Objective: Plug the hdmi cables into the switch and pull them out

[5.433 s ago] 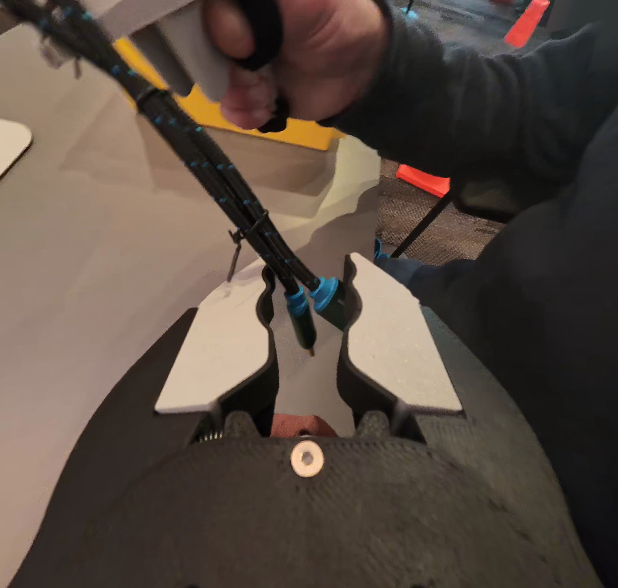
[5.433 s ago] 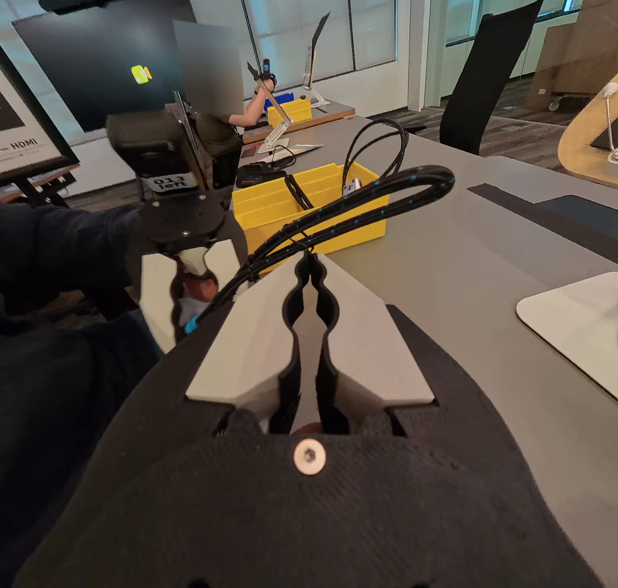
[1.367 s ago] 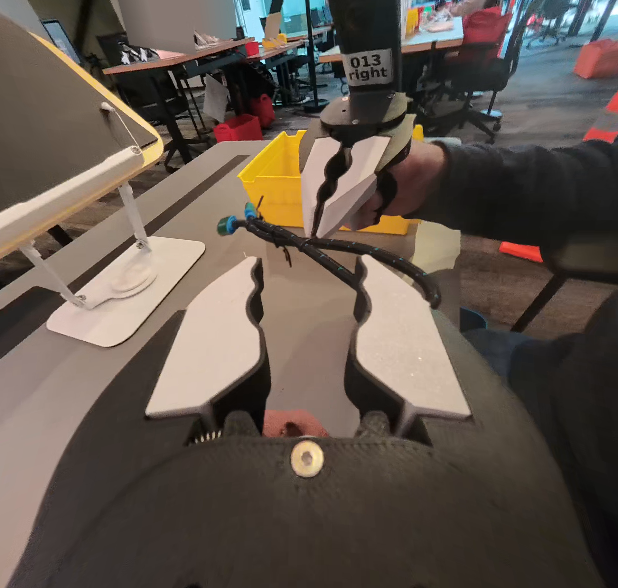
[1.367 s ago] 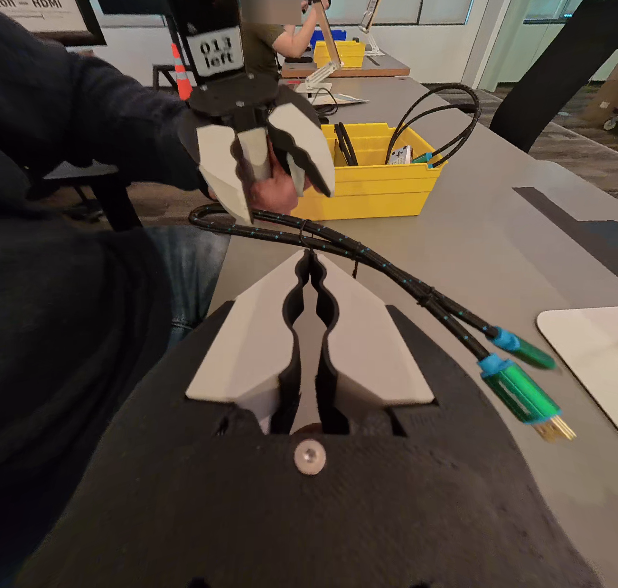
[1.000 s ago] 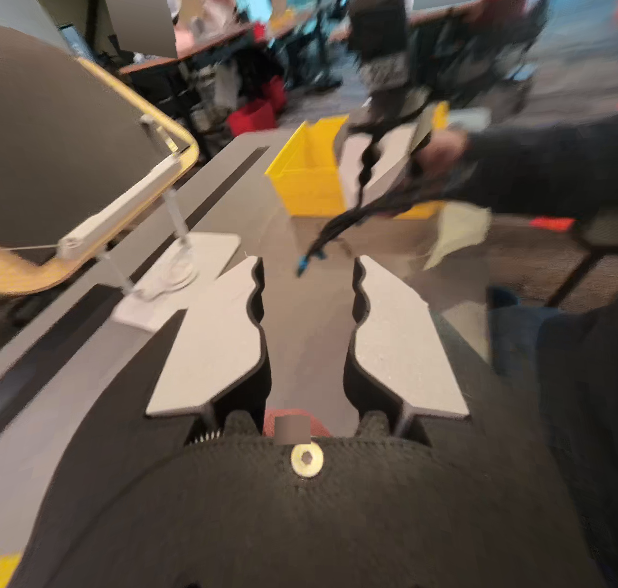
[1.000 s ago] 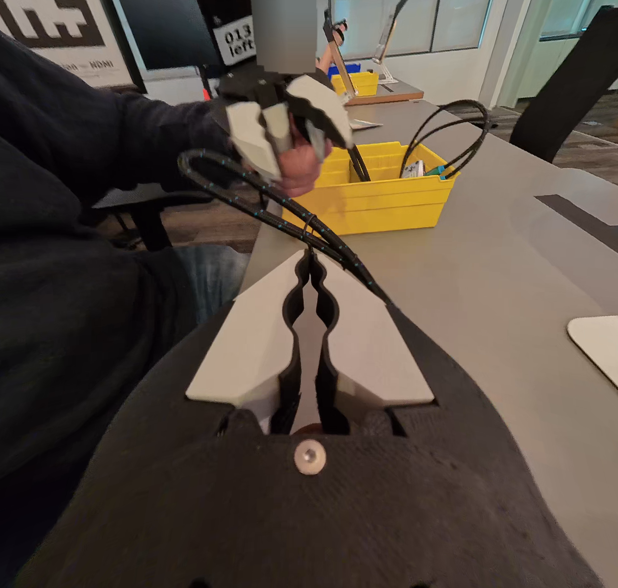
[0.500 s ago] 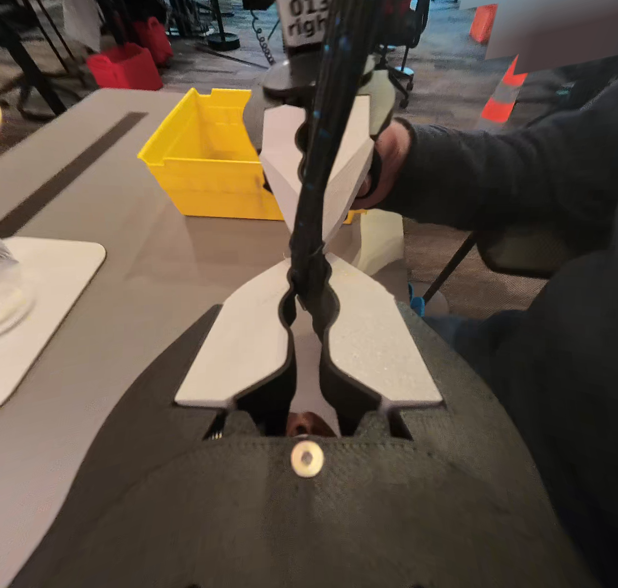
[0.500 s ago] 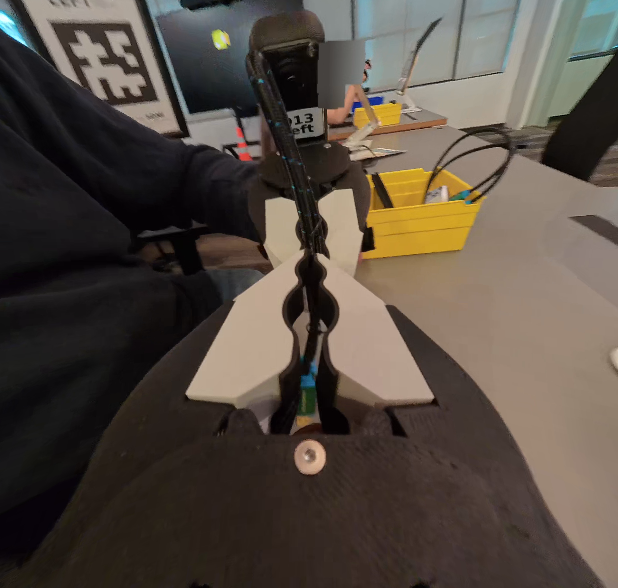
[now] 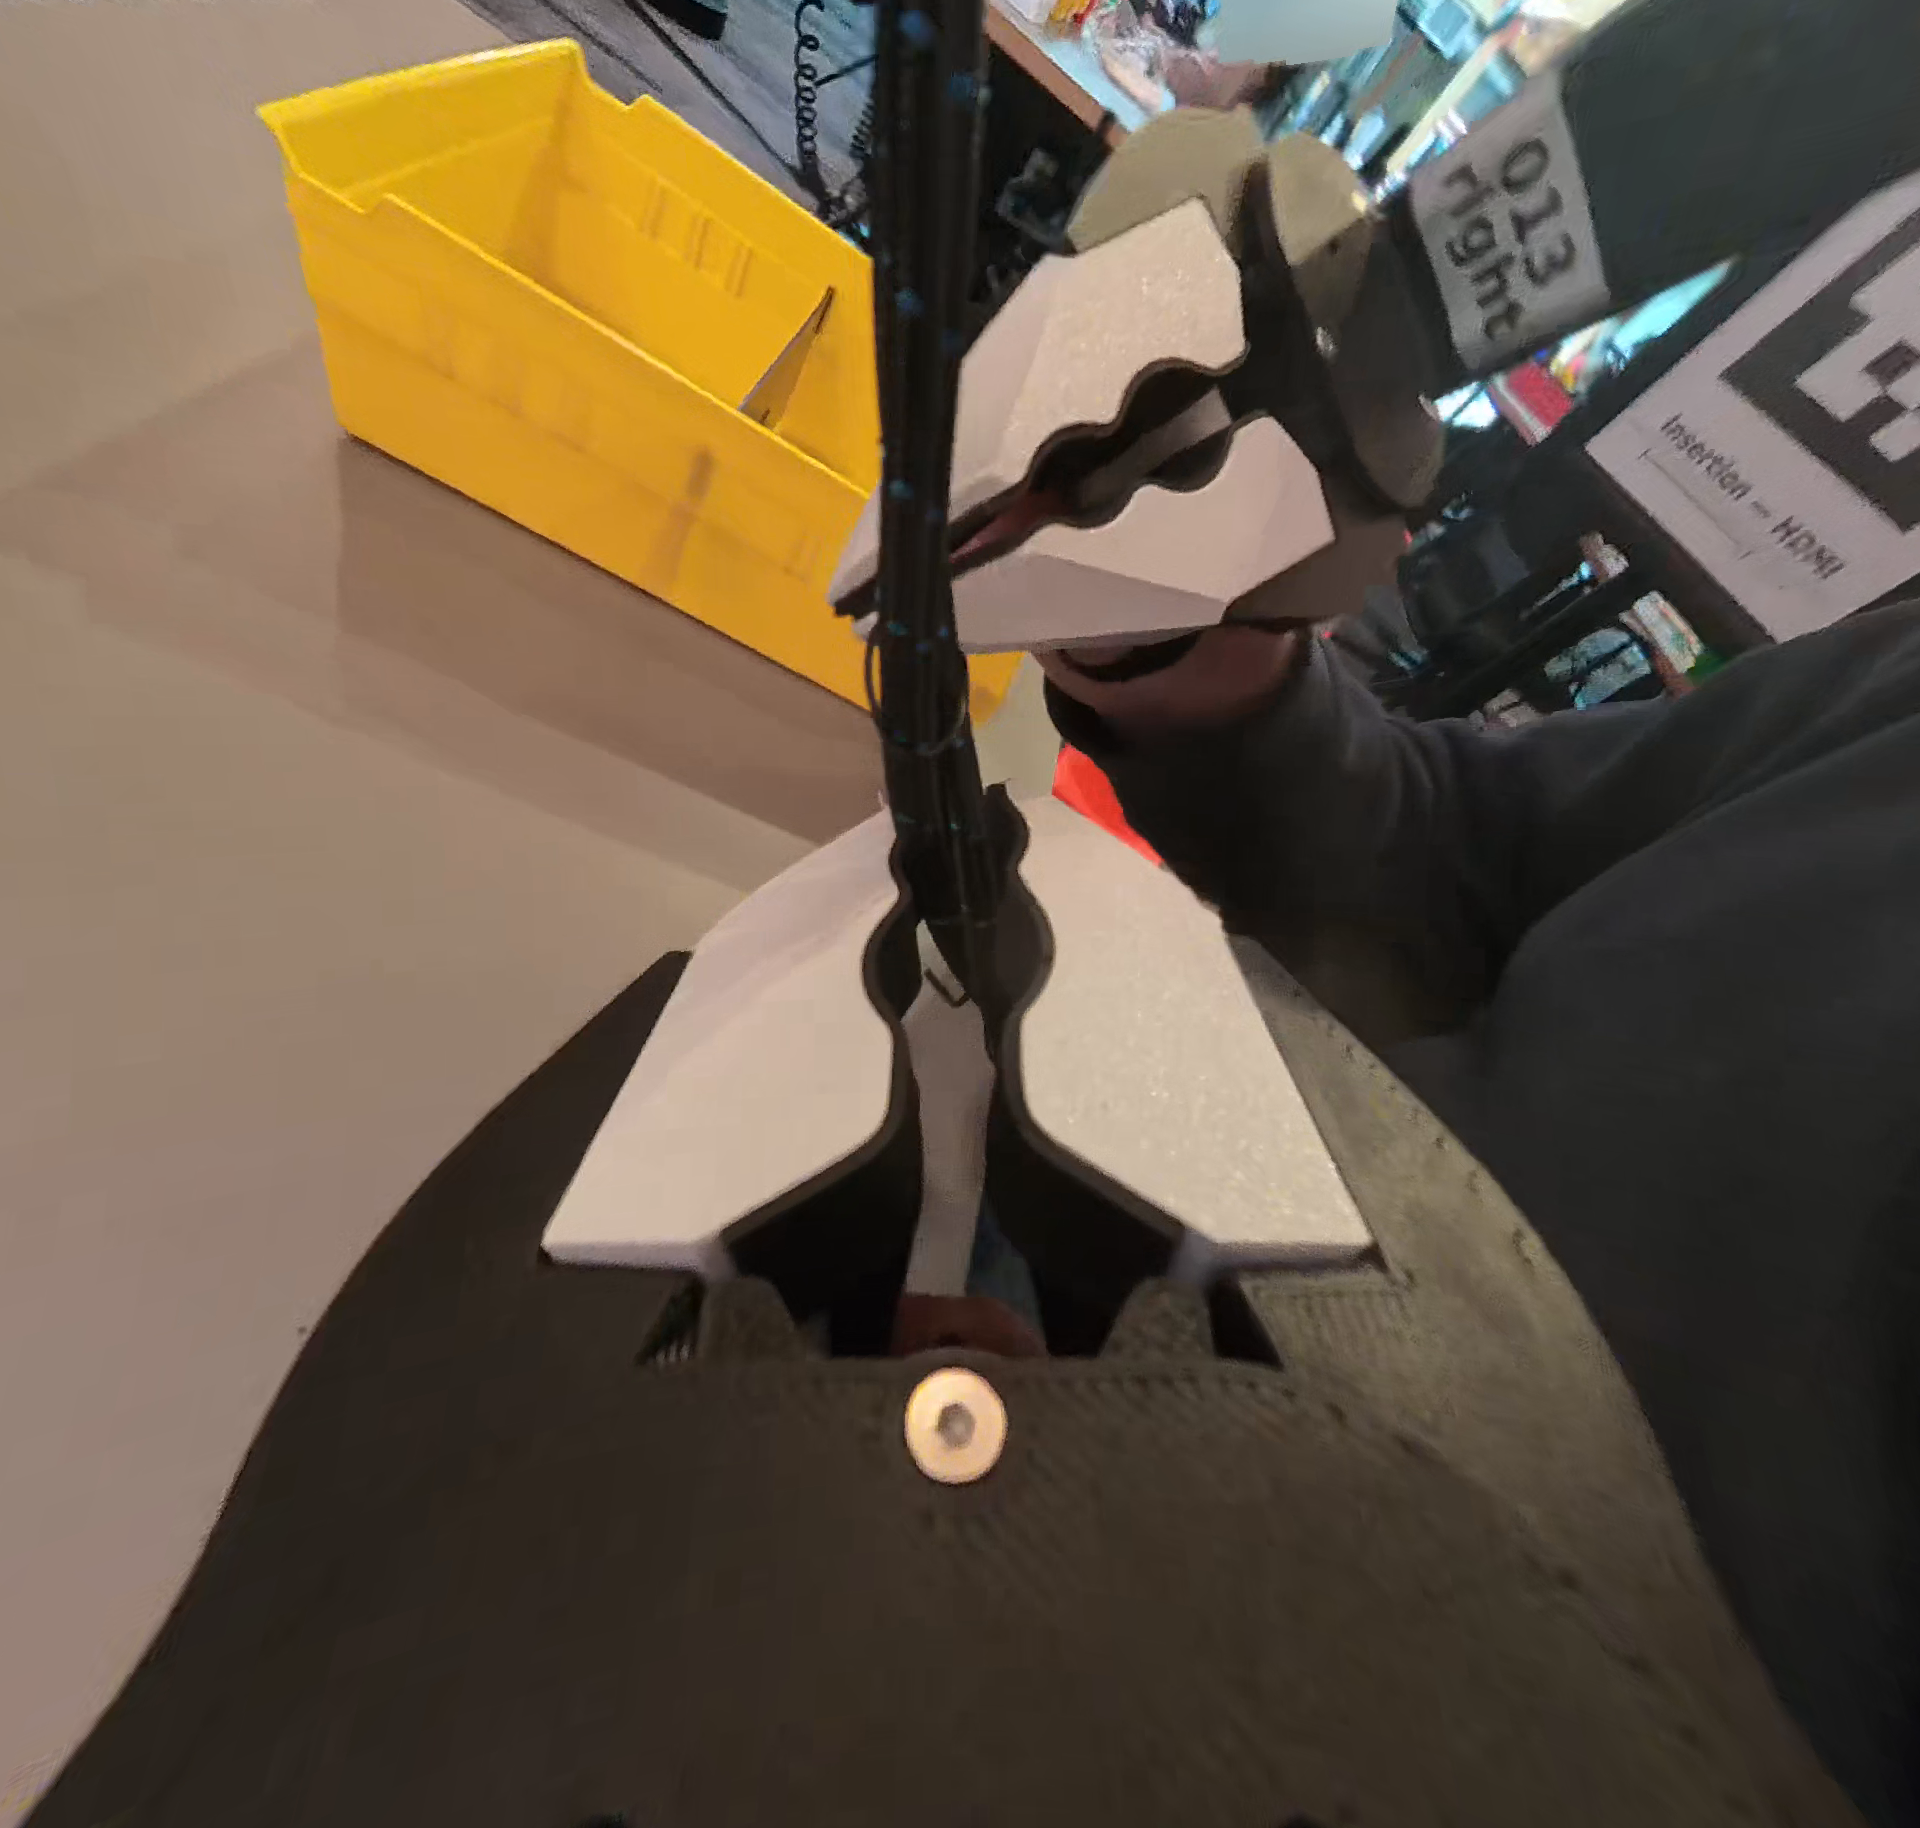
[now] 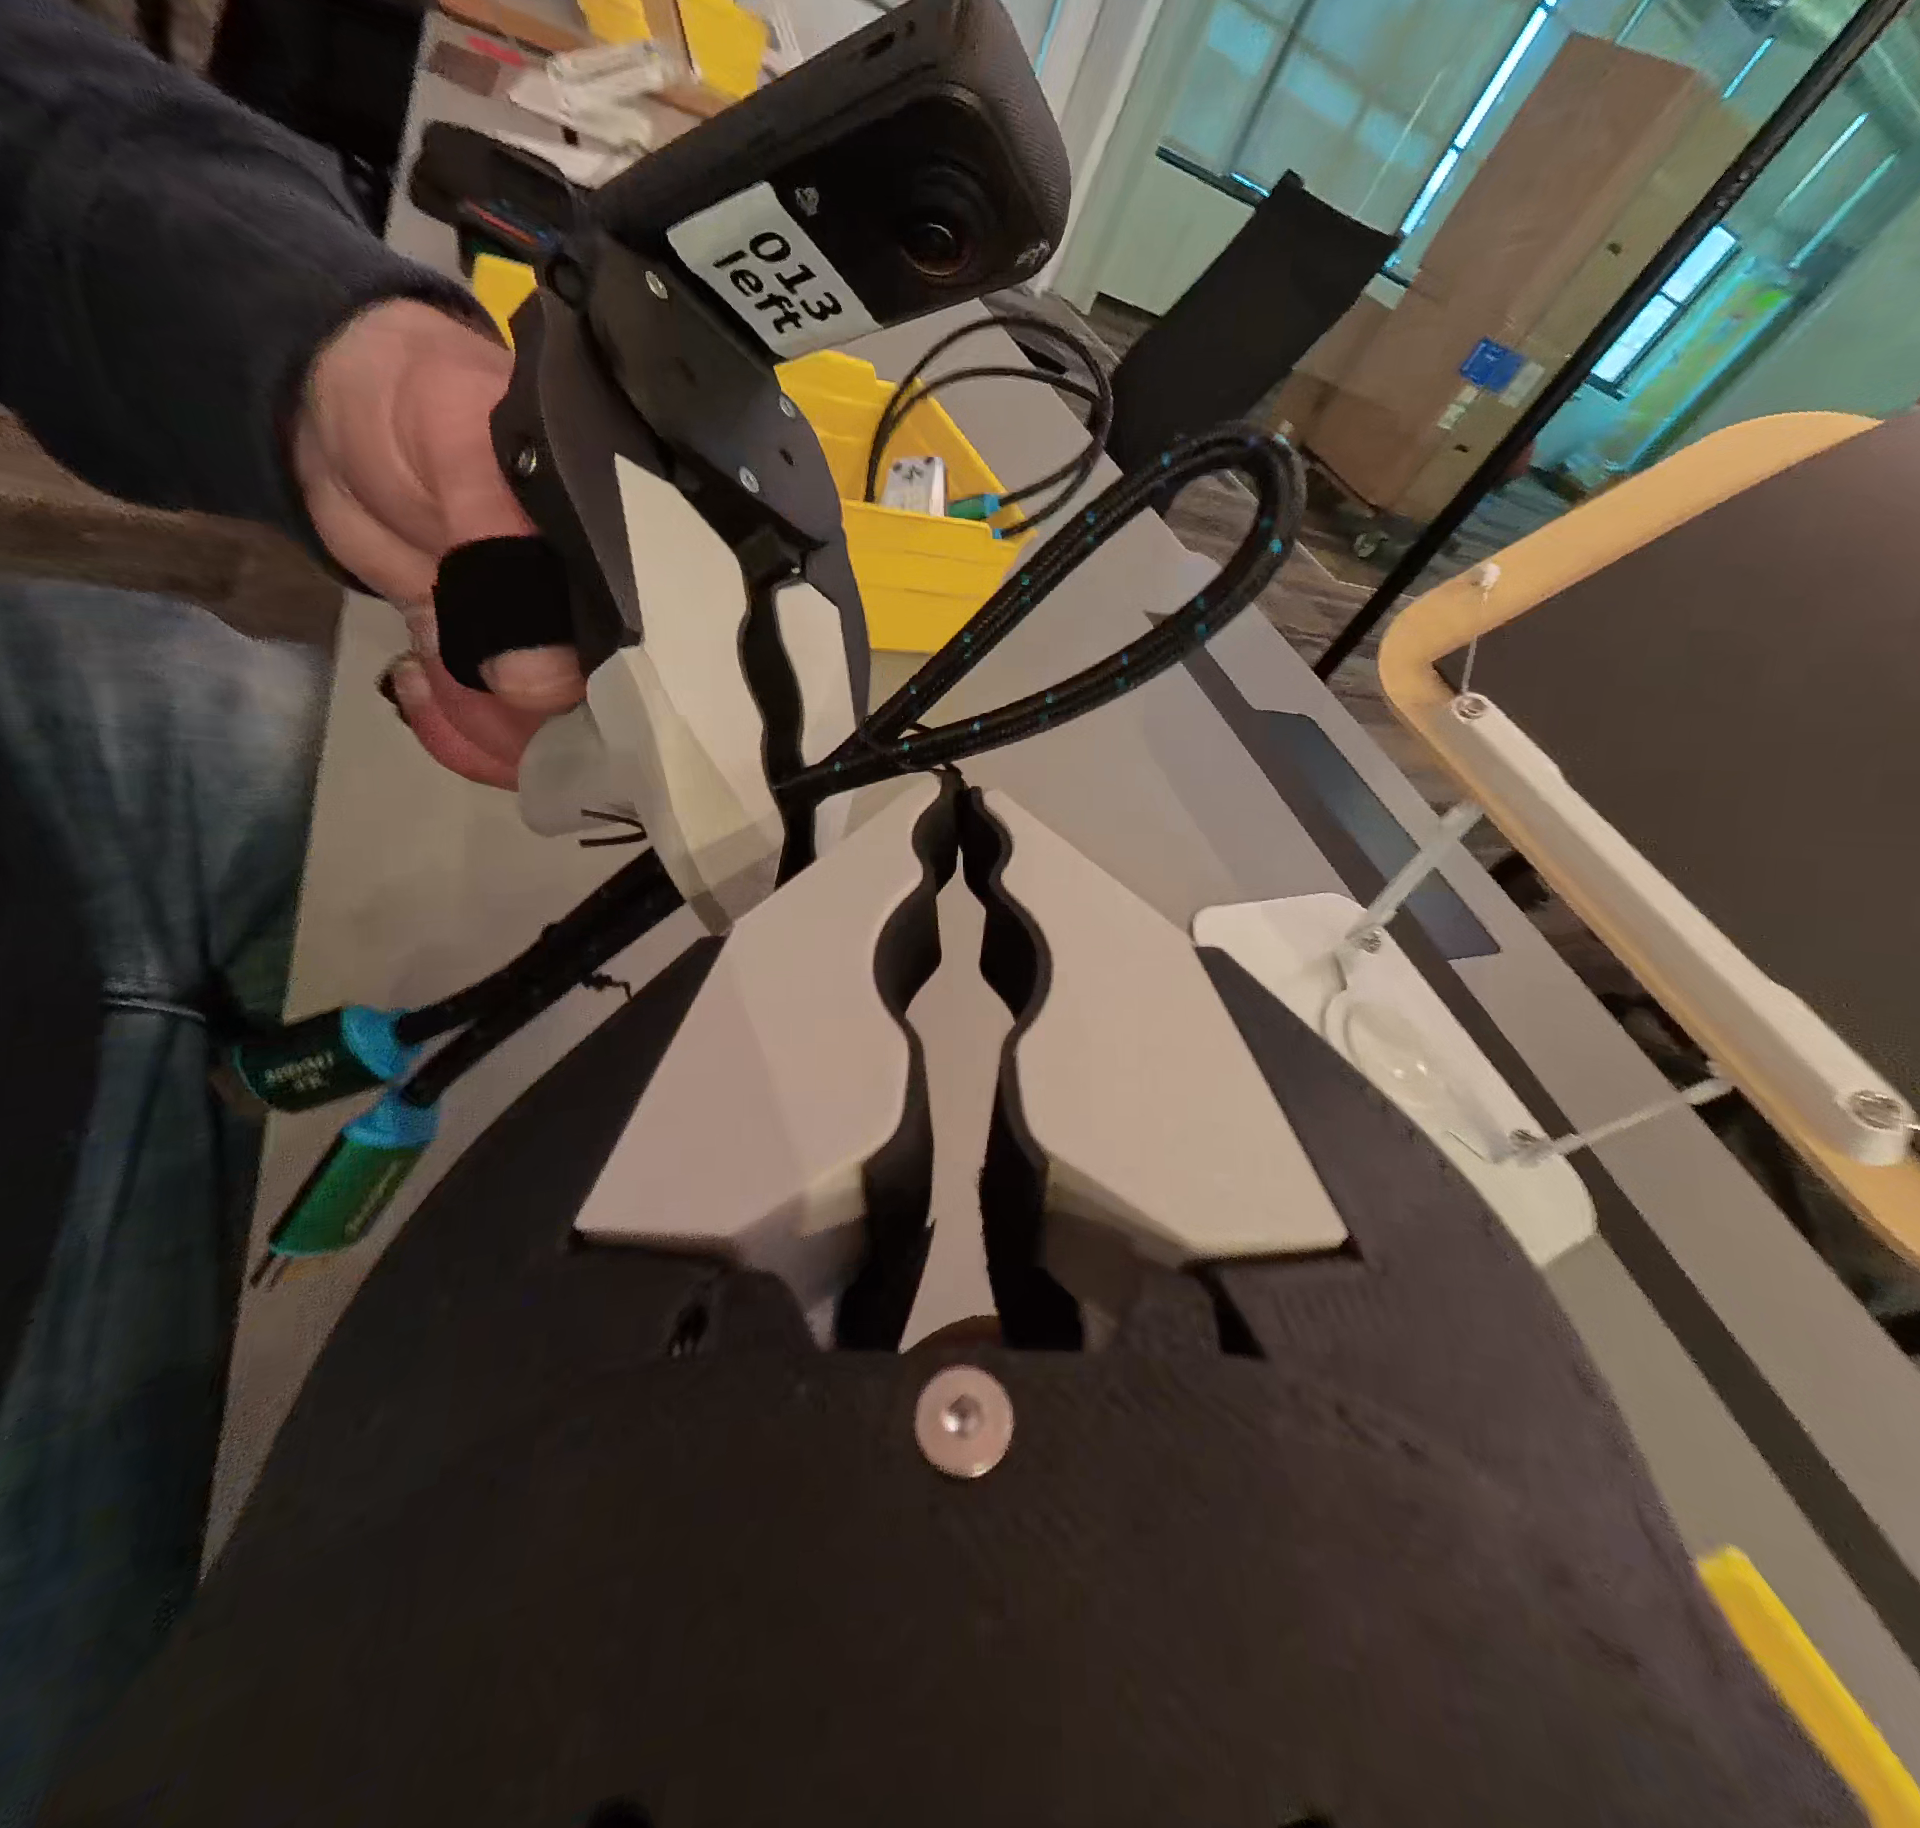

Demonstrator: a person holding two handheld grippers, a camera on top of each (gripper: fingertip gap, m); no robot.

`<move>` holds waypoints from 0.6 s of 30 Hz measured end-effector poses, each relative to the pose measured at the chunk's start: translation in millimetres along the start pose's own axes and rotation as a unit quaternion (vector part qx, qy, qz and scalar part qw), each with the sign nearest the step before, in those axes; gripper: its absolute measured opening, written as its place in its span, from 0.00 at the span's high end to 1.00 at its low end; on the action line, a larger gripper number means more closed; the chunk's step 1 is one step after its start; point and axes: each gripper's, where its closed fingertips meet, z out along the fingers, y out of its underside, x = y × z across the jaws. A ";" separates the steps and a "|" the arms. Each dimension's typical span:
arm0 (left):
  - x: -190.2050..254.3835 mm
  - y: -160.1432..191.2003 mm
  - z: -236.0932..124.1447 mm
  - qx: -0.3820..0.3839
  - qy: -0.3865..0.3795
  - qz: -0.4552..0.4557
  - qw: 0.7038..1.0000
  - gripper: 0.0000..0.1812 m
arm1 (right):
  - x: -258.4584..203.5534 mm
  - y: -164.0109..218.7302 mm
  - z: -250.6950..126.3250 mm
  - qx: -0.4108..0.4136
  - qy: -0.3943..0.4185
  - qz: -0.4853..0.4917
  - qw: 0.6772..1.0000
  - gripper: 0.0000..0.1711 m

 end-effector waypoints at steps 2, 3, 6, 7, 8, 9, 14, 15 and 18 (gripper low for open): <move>-4.5 -1.2 -0.2 0.004 -0.032 0.018 0.999 0.95 | 0.2 0.7 -0.8 0.010 -0.014 0.039 0.999 1.00; -3.8 -4.1 -1.5 0.011 -0.037 0.038 0.999 0.95 | -1.6 -2.0 -1.9 0.032 -0.040 0.086 0.995 1.00; -9.5 -9.6 -4.1 0.016 -0.072 0.082 0.994 0.95 | -1.9 -5.7 -6.7 0.082 -0.087 0.179 0.977 1.00; -11.8 -12.5 -5.5 0.018 -0.090 0.104 0.990 0.95 | -3.1 -7.3 -7.7 0.092 -0.098 0.197 0.971 1.00; -13.0 -13.2 -5.9 0.013 -0.099 0.113 0.989 0.95 | -3.8 -7.7 -7.8 0.093 -0.102 0.202 0.970 1.00; -13.0 -12.8 -5.2 0.007 -0.101 0.119 0.988 0.95 | -3.9 -9.0 -8.3 0.096 -0.105 0.205 0.968 1.00; -15.4 -14.6 -2.5 0.008 -0.121 0.142 0.982 0.95 | -5.7 -10.8 -7.3 0.112 -0.135 0.240 0.955 1.00; -16.0 -16.4 -3.2 0.016 -0.119 0.135 0.983 0.95 | -5.0 -11.0 -8.2 0.120 -0.142 0.250 0.950 1.00; -18.5 -17.7 -3.0 0.017 -0.127 0.141 0.982 0.95 | -3.7 -8.8 -9.0 0.131 -0.154 0.271 0.941 1.00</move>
